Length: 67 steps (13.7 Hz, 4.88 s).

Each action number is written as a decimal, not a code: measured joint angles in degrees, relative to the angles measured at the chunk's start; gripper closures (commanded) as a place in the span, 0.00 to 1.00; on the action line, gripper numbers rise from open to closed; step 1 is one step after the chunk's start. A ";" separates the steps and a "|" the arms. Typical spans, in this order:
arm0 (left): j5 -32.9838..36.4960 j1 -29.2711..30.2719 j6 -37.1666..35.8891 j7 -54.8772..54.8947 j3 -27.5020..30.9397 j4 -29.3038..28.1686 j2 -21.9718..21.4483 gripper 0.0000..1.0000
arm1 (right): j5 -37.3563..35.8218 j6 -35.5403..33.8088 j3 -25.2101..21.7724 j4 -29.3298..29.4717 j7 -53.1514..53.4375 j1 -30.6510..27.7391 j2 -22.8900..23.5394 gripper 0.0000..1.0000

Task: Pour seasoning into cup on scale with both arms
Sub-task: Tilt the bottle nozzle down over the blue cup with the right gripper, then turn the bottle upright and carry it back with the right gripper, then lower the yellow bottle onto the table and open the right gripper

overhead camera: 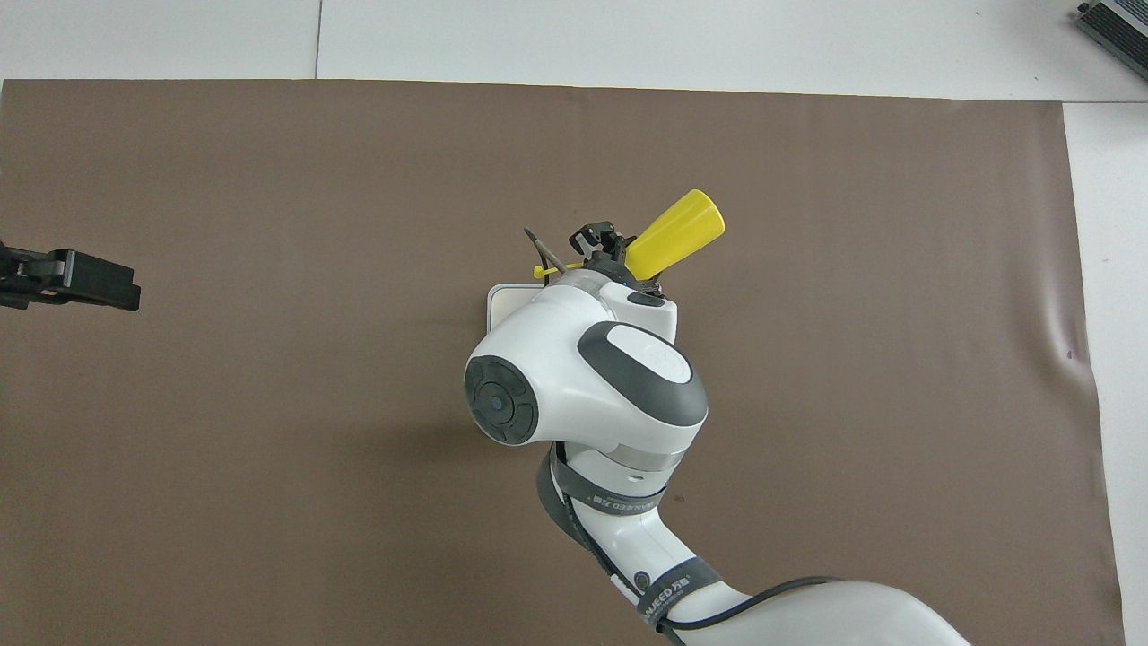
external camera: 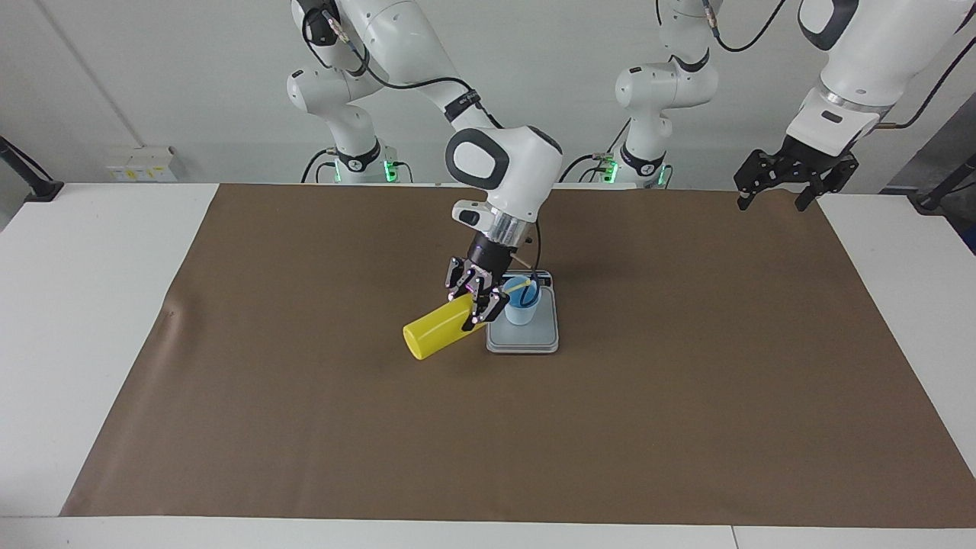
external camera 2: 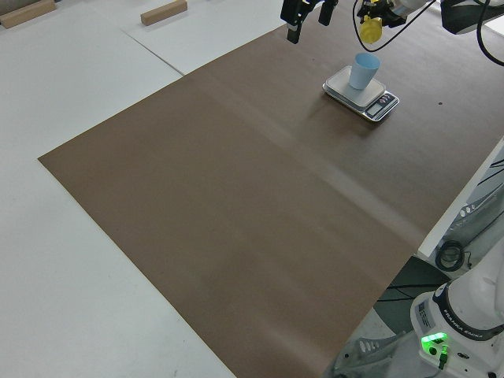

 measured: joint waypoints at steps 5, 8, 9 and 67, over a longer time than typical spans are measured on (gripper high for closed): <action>0.00 0.00 0.00 0.00 0.00 0.00 0.00 0.00 | -0.07 -1.88 0.00 1.40 1.29 1.44 1.26 0.95; 0.00 0.00 0.00 0.00 0.00 0.00 0.00 0.00 | -0.12 -1.93 -0.05 1.67 1.32 1.43 1.27 0.95; 0.00 0.00 -0.01 0.00 0.00 0.00 0.00 0.00 | -0.13 -1.93 -0.05 1.69 1.54 1.43 1.29 0.95; 0.00 0.01 -0.06 0.00 0.00 0.00 0.00 0.00 | 104.20 -7.91 -0.68 -18.57 -62.48 -46.64 -6.03 0.38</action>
